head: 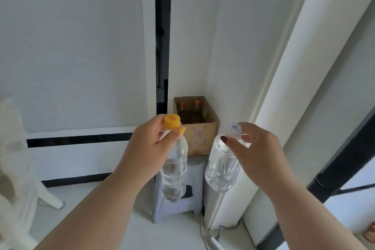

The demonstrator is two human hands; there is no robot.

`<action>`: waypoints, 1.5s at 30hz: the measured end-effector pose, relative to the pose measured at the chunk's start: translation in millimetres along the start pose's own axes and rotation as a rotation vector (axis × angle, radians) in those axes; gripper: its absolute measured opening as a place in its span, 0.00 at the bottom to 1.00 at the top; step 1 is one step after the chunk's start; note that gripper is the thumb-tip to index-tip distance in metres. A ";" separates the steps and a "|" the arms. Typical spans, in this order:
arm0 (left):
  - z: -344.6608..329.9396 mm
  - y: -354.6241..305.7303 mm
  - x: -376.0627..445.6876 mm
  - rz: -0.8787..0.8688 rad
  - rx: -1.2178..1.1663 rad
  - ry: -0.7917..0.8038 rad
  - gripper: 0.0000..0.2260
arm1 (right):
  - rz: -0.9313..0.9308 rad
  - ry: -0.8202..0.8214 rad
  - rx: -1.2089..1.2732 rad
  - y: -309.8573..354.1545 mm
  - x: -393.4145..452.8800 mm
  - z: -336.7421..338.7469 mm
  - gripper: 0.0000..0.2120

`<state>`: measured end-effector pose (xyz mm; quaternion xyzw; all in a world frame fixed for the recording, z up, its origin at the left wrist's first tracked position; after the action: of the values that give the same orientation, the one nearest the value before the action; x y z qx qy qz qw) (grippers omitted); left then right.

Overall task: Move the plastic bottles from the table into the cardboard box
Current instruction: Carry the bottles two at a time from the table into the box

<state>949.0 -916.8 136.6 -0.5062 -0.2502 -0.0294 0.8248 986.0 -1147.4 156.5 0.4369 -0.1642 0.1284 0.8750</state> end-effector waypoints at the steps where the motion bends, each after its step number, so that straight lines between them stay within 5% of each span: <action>1: -7.5 8.1 21.7 -0.004 0.001 -0.006 0.18 | 0.000 0.001 0.002 -8.3 22.9 -7.1 0.13; 5: -35.9 47.3 111.7 -0.037 0.009 0.009 0.22 | -0.024 -0.028 0.018 -43.0 111.8 -42.4 0.13; 12: -79.8 122.4 279.1 -0.003 -0.032 0.062 0.08 | -0.069 -0.093 0.010 -89.8 271.4 -110.8 0.11; 20: -139.9 224.0 405.3 0.087 0.081 0.134 0.08 | -0.176 -0.087 0.026 -175.2 400.4 -208.6 0.04; 32: -235.4 397.9 433.1 0.470 0.359 0.337 0.07 | -0.481 0.222 -0.235 -326.4 440.4 -355.6 0.04; 38: -250.5 428.4 439.3 0.316 0.800 0.485 0.08 | -0.463 0.348 -0.388 -363.3 442.1 -395.8 0.07; 45: -269.3 434.6 455.2 0.155 1.033 0.624 0.06 | -0.472 0.436 -0.613 -379.4 448.0 -416.8 0.06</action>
<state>1580.7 -841.2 -116.0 -0.0249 0.0590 0.0090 0.9979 1607.8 -996.9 -173.8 0.1454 0.0978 -0.0404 0.9837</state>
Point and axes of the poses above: each hand's wrist, its own x-axis towards the middle knuckle, its own z-axis out of the back of the hand, y = z × x, the point moved 2 cm from there along x, towards the middle knuckle, and after that the axes turned 4 degrees about -y, right-handed, at the moved point
